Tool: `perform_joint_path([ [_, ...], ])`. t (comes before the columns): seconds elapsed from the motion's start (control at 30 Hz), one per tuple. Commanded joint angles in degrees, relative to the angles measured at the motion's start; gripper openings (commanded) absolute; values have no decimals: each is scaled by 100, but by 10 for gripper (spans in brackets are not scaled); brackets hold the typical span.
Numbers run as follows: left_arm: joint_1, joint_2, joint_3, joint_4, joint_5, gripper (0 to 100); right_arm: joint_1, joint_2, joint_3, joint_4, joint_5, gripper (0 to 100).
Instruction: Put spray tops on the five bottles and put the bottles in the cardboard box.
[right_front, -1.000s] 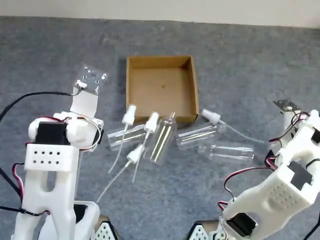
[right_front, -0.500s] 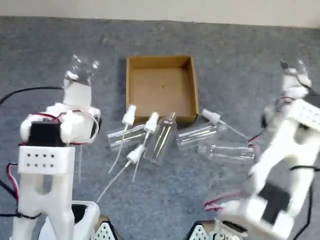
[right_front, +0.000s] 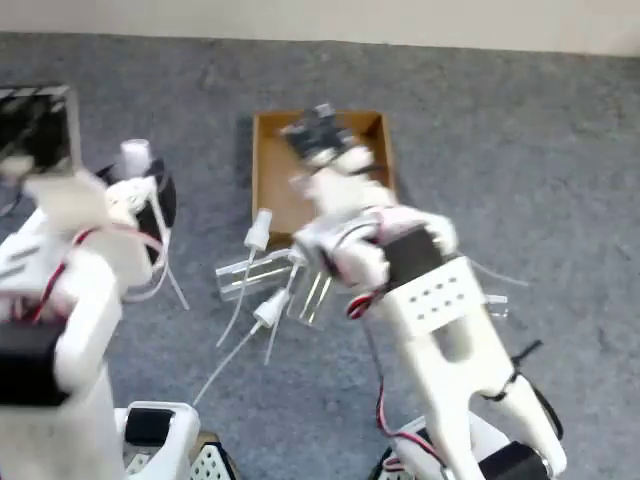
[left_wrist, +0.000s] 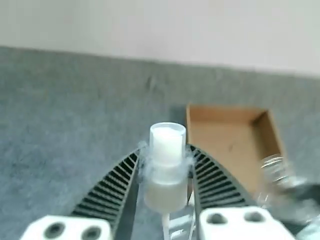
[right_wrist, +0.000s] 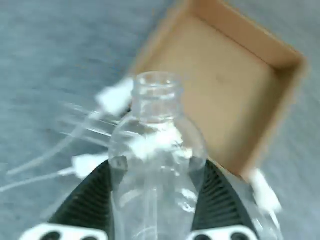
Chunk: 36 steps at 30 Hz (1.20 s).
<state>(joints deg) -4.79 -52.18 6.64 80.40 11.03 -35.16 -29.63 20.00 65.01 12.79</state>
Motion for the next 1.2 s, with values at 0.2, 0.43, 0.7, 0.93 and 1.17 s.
perform_joint_path([
  [0.2,-523,-980,848,-1266,598,14,-1402,-690,1138,-716,-62,4],
  [0.43,-338,-1358,1437,-2013,695,13,-1657,-2053,3284,-2870,-114,3],
  [0.7,163,-1385,1692,-2198,993,13,-1648,-2475,3952,-2985,-105,3],
  [0.93,391,-1358,2316,-2242,1011,11,-1648,-2492,3952,-2976,-114,3],
  [1.17,1033,-1393,3143,-2224,985,11,-1648,-2510,3943,-2985,-325,3],
])
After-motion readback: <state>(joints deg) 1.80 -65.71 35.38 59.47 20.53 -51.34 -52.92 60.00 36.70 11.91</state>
